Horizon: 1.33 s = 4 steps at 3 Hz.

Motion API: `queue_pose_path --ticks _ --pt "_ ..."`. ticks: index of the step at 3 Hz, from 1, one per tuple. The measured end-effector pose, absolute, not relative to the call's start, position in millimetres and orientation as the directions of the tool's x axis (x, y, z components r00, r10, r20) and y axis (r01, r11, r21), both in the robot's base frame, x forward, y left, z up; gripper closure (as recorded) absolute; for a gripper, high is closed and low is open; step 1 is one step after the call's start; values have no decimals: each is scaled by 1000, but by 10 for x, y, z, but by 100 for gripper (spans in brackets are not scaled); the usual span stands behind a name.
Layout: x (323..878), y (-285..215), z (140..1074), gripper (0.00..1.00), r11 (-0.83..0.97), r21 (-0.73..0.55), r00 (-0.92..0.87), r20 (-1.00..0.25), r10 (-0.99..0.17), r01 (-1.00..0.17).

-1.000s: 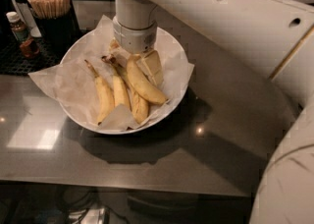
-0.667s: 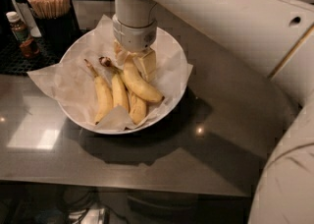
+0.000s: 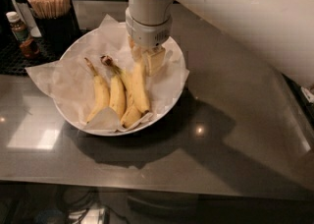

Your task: Pick banana from white bowl

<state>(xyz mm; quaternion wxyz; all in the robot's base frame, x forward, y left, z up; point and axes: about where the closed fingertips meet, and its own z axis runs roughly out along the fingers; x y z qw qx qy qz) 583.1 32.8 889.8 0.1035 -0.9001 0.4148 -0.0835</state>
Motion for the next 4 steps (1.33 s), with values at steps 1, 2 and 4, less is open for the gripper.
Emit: queue_pose_path --ticks 1,2,4 --pt "5710 110 9070 100 -528 -353 556 24 -831 -773" --pt "5397 -151 9303 100 -405 -481 494 -70 -867 -778" --pt "5045 -793 9919 100 -161 -744 443 -197 -875 -649"
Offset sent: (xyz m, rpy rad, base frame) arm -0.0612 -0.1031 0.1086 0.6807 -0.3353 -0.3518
